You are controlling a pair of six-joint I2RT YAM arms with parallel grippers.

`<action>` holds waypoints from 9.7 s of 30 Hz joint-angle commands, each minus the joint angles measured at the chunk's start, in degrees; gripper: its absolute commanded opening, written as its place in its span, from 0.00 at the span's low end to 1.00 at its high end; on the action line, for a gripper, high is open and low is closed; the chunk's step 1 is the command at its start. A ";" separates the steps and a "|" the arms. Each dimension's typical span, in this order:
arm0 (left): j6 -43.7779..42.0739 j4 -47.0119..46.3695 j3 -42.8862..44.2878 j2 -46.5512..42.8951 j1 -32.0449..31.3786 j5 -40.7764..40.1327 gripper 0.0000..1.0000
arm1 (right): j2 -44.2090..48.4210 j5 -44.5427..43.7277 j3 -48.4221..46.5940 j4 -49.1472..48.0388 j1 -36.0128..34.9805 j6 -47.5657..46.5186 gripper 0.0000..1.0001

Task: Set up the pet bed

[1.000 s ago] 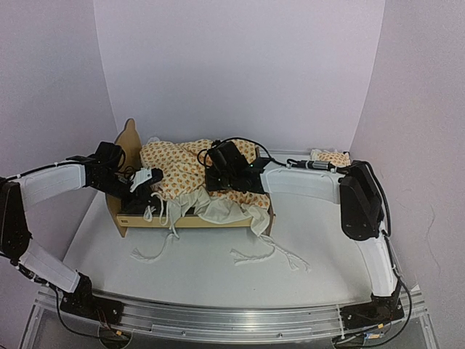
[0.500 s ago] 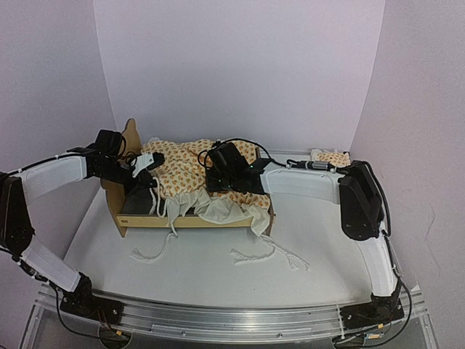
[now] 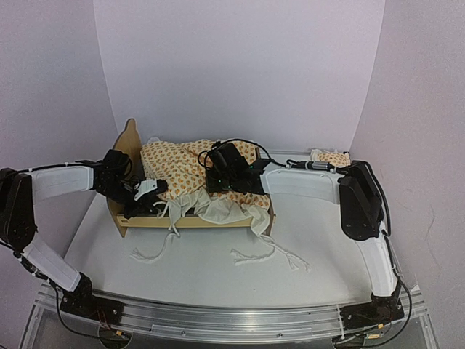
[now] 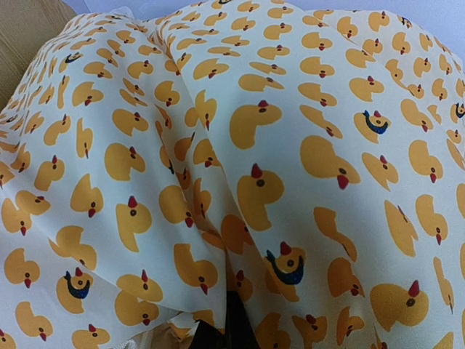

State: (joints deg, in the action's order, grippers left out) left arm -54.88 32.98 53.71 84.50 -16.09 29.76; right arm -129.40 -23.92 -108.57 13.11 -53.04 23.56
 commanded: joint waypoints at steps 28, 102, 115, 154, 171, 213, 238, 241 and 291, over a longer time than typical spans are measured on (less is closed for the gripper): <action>-9.13 36.44 27.37 12.98 -1.08 14.53 0.75 | 3.47 0.05 2.60 -0.63 0.34 -0.15 0.00; -13.06 41.62 32.69 12.44 -11.38 1.69 0.57 | 4.53 0.27 4.77 -1.52 0.24 0.53 0.00; -4.04 23.95 24.63 17.51 -8.10 -18.06 0.33 | 5.80 -0.09 5.70 -1.60 0.27 0.44 0.00; -9.96 33.34 23.08 19.25 -10.56 -8.21 0.00 | 5.99 -0.51 5.80 -2.21 0.21 -0.27 0.00; -19.40 48.91 34.07 20.16 -11.28 1.17 0.52 | 5.79 -0.34 5.92 -2.33 0.24 0.12 0.00; 0.46 26.41 18.86 12.48 -12.74 -6.47 0.00 | 16.79 9.69 42.32 -56.31 -25.36 -22.12 0.53; 4.21 26.89 23.33 15.61 -12.75 -2.79 0.00 | -17.15 -6.64 13.71 -55.01 -20.56 -14.40 0.55; 4.31 27.22 24.08 15.99 -12.78 -2.15 0.00 | -18.98 -8.79 11.71 -53.85 -20.03 -12.92 0.55; 3.84 21.56 27.07 14.31 -8.36 -0.84 0.35 | 5.40 43.72 21.10 -40.23 -20.98 -3.16 0.00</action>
State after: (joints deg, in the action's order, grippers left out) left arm -52.59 51.52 76.81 103.91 -25.30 21.28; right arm -123.72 17.45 -87.00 -22.84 -75.78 13.15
